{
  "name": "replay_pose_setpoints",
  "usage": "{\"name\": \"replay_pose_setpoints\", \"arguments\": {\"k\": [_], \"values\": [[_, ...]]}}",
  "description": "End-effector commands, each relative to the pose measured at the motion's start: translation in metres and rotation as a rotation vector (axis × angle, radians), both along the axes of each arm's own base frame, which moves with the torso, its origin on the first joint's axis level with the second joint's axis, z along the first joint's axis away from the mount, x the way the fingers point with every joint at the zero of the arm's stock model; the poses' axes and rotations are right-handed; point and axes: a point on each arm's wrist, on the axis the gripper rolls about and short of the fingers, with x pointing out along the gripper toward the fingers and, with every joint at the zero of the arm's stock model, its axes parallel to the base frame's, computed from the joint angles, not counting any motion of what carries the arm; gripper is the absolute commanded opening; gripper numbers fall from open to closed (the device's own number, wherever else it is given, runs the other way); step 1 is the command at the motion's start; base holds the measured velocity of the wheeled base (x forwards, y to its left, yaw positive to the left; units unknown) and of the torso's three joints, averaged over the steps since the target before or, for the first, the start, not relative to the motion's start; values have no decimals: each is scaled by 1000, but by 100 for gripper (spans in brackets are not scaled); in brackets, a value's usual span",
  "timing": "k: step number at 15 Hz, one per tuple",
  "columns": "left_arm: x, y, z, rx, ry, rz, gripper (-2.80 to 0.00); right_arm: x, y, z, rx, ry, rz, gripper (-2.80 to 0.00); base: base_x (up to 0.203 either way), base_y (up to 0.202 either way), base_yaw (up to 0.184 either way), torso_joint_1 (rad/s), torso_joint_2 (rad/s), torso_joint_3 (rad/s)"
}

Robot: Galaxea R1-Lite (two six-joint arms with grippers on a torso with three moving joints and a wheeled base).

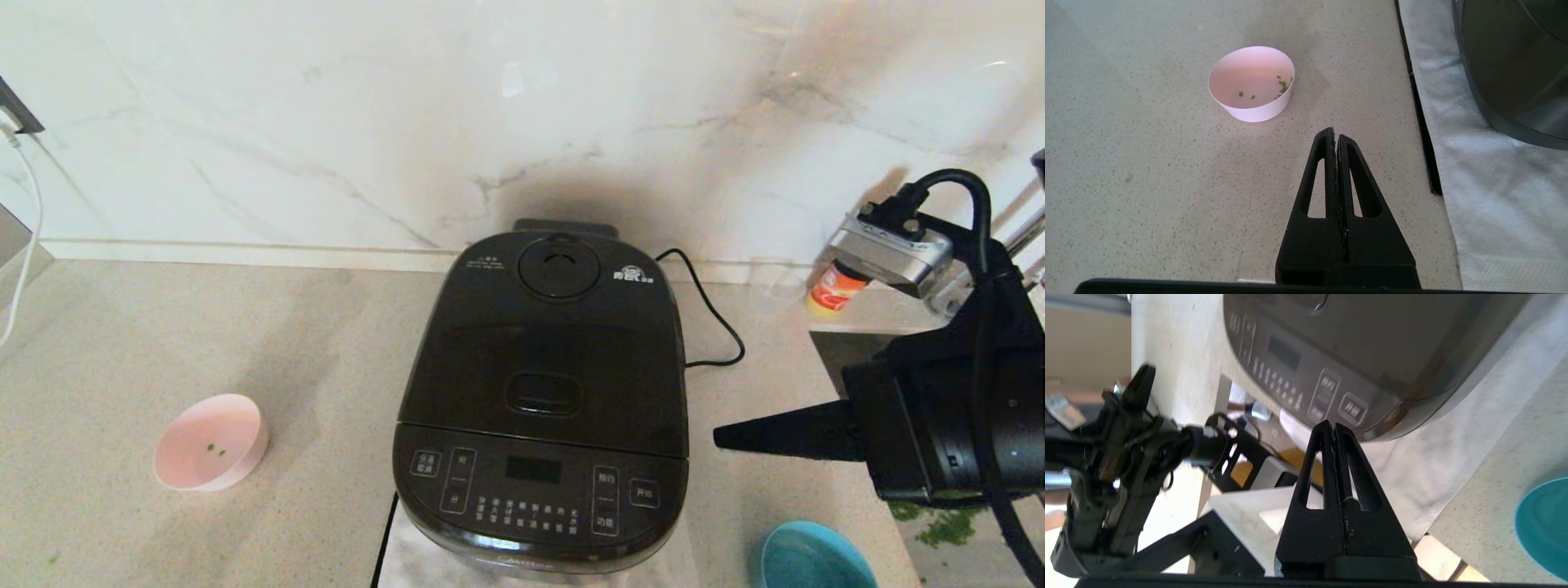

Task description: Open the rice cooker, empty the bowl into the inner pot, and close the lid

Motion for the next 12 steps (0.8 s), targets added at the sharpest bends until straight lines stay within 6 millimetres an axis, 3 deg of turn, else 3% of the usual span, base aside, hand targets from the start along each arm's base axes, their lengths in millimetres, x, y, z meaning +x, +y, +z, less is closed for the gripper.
{"name": "replay_pose_setpoints", "arguments": {"k": [1, 12], "values": [[1, 0, -2, 0, 10, 1, -280, -4, 6, -5, -13, 16, 37, -280, 0, 0, 0, 0, 0, 0], [1, 0, -2, 0, 11, 1, -280, 0, 25, -14, -45, 44, 83, -280, 0, 0, 0, 0, 0, 0]]}}
